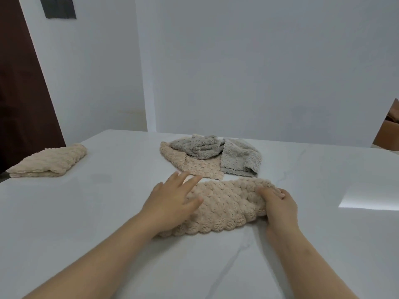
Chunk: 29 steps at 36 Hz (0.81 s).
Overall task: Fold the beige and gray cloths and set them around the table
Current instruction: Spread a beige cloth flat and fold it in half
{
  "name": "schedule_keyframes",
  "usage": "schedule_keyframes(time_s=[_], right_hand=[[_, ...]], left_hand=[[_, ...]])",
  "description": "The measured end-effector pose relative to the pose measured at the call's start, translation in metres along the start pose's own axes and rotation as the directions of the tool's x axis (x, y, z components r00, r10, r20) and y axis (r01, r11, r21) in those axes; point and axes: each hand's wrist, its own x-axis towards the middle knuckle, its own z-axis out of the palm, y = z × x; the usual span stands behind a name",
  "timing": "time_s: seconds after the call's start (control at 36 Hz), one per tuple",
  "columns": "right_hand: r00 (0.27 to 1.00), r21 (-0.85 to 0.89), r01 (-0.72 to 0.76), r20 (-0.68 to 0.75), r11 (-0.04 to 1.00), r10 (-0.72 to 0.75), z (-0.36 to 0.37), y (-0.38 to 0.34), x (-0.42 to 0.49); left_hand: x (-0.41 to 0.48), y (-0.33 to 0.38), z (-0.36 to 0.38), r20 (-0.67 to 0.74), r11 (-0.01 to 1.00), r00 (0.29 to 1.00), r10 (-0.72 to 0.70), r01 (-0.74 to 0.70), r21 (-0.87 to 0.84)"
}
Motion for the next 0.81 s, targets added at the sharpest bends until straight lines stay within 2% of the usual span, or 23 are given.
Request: schedule_keyframes(time_s=[0.08,0.14,0.19,0.28,0.36,0.42,0.47,0.53,0.58,0.64,0.67,0.72,0.81], right_hand=[[0.999,0.067,-0.012,0.050,0.998,0.008,0.003,0.004,0.001],[0.996,0.076,0.017,0.084,0.997,-0.024,0.005,0.004,0.000],[0.984,-0.043,0.144,0.113,0.989,-0.138,0.008,0.001,-0.004],[0.925,-0.250,0.371,0.183,0.894,-0.333,0.018,-0.008,-0.016],[0.864,-0.351,0.497,0.286,0.793,-0.415,0.035,-0.019,-0.034],[0.839,-0.375,0.534,0.343,0.758,-0.422,0.049,-0.023,-0.044],[0.809,-0.393,0.579,0.385,0.714,-0.444,0.062,-0.020,-0.052],[0.752,-0.434,0.657,0.434,0.616,-0.496,0.073,-0.012,-0.059],[0.677,-0.495,0.736,0.505,0.462,-0.536,0.081,0.002,-0.066],[0.613,-0.558,0.779,0.577,0.287,-0.540,0.085,0.013,-0.070],[0.577,-0.572,0.795,0.611,0.202,-0.543,0.086,0.018,-0.071],[0.524,-0.576,0.814,0.665,0.081,-0.533,0.088,0.022,-0.074],[0.500,-0.560,0.828,0.721,0.021,-0.480,0.086,0.025,-0.075]], left_hand=[[-0.004,-0.009,0.013,0.163,0.989,0.986,-0.028,0.003,0.149],[-0.007,-0.011,0.023,0.168,0.982,0.985,-0.041,0.008,0.188],[-0.007,-0.012,0.028,0.119,0.981,0.992,-0.051,0.027,0.191],[-0.009,-0.015,0.032,0.068,0.986,0.997,-0.037,0.025,0.166],[-0.015,-0.014,0.032,-0.068,0.998,0.997,-0.041,0.043,0.035],[-0.019,-0.014,0.025,-0.258,0.992,0.959,-0.115,0.098,-0.077],[-0.022,-0.016,0.018,-0.353,0.963,0.912,-0.211,0.132,-0.234],[-0.024,-0.019,0.014,-0.314,0.874,0.900,-0.303,0.130,-0.469],[-0.026,-0.023,0.010,-0.211,0.681,0.896,-0.390,0.126,-0.721],[-0.023,-0.030,0.007,-0.127,0.493,0.880,-0.458,0.132,-0.860],[-0.022,-0.033,0.006,-0.089,0.442,0.878,-0.471,0.147,-0.885],[-0.019,-0.037,0.005,-0.047,0.386,0.883,-0.467,0.156,-0.909],[-0.019,-0.038,0.003,-0.030,0.368,0.899,-0.436,0.148,-0.918]])
